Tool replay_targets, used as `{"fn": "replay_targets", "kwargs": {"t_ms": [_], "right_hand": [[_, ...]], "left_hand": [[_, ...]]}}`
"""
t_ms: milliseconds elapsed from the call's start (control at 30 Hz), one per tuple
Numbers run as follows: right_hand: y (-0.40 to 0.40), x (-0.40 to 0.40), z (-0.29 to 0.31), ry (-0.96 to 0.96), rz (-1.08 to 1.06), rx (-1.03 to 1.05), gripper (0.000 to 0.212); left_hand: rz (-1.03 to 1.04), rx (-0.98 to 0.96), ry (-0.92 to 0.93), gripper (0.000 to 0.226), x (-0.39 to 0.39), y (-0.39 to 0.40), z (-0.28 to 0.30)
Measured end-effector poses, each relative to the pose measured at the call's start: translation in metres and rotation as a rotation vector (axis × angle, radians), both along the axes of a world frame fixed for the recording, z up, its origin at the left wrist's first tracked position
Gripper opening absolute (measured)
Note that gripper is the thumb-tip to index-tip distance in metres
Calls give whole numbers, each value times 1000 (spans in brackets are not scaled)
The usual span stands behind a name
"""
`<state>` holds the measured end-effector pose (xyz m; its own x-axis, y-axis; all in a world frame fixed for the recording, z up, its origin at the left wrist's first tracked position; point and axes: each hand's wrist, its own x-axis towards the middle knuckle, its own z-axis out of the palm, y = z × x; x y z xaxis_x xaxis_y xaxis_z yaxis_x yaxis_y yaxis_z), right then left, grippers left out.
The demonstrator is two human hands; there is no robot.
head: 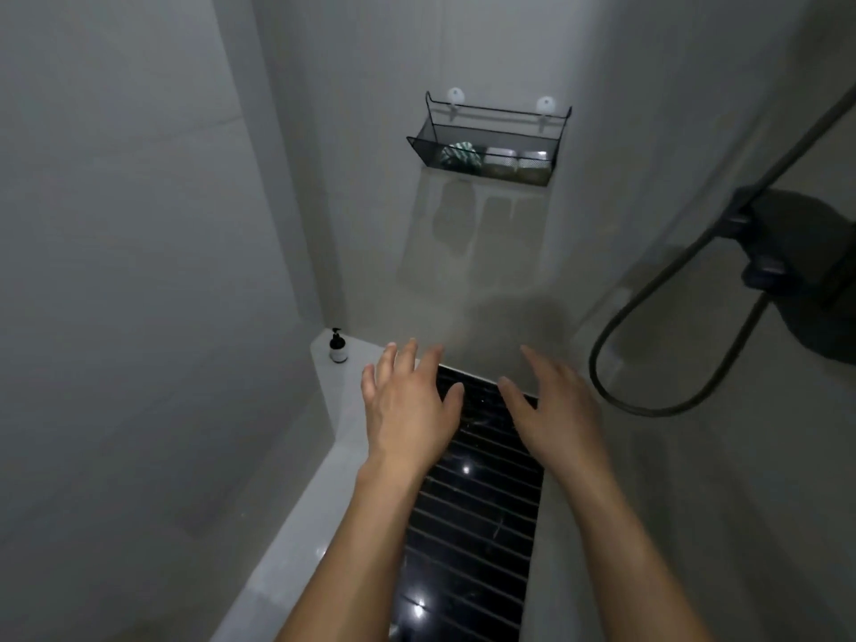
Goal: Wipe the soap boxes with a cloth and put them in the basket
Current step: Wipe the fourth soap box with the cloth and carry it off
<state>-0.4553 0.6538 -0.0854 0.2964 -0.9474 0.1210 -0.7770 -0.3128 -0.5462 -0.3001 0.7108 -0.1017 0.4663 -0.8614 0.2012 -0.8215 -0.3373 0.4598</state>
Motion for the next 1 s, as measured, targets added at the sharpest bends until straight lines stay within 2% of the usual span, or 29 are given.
{"fn": "replay_targets", "kwargs": {"t_ms": [200,500,700,1000], "right_hand": [[-101,36,11,-33,58,-19,56],[-220,78,19,-36,26,-52,57],[-307,113,23,-27,-97,-72,59],[-421,181,68,-104,-278,-117,57]], "left_hand": [[75,-13,-14,58,28,-91,13],[36,-47,-12,60,70,-217,18],[-93,-61,-2,60,114,-326,25],[-277,-140,-22,59,191,-469,74]]}}
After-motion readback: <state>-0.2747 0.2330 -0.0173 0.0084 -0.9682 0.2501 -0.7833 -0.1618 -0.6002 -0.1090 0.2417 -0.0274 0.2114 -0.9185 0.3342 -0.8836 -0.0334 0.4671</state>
